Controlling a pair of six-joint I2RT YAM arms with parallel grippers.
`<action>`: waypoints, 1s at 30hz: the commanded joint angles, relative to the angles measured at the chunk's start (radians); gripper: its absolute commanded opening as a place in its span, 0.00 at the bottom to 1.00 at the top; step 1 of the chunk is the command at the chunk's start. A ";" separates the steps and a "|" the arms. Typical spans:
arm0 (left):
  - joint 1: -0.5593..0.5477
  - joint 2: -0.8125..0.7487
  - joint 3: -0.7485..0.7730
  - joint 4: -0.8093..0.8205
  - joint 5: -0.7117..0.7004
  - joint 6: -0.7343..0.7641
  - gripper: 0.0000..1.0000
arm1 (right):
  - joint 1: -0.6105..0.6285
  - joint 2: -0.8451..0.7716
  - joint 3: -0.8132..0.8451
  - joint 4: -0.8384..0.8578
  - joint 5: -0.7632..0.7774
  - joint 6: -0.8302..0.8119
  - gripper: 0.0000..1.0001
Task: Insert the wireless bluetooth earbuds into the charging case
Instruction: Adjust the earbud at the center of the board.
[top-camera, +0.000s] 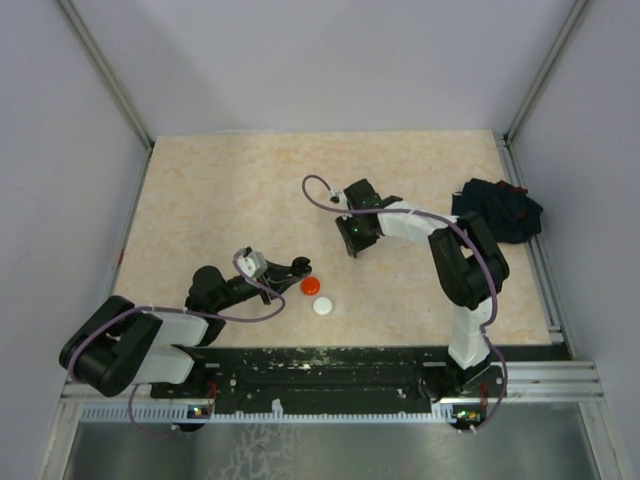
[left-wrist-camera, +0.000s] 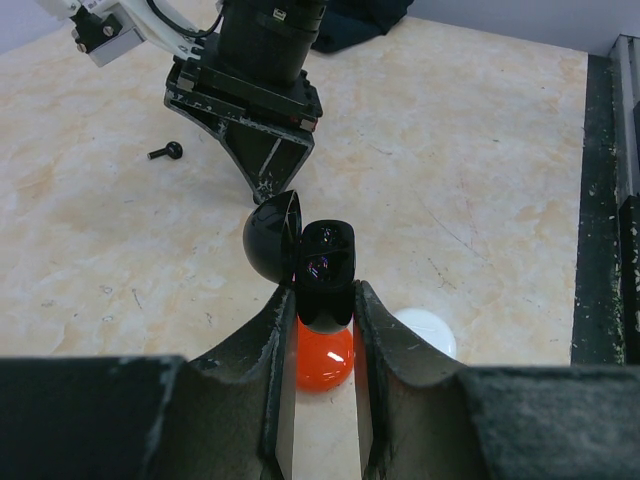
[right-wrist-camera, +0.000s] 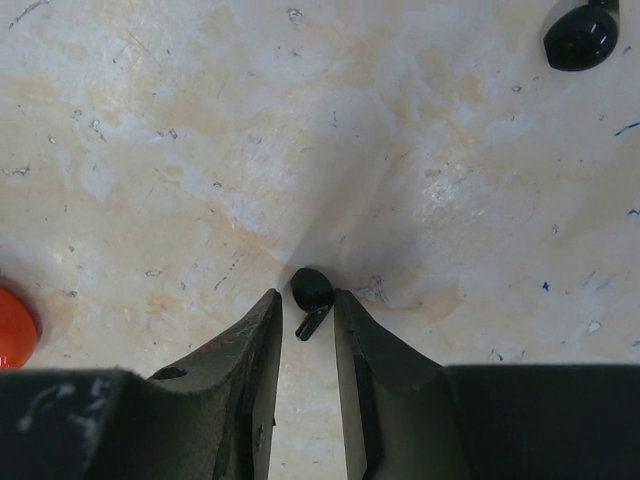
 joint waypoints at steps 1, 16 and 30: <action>0.007 -0.016 -0.010 0.030 0.019 -0.003 0.00 | -0.015 0.028 0.040 -0.010 -0.069 -0.060 0.29; 0.007 -0.016 -0.010 0.030 0.023 -0.003 0.00 | -0.010 0.052 0.088 -0.101 0.079 -0.059 0.10; 0.008 -0.066 -0.027 0.013 -0.015 0.001 0.00 | 0.131 0.065 0.109 -0.287 0.674 0.024 0.08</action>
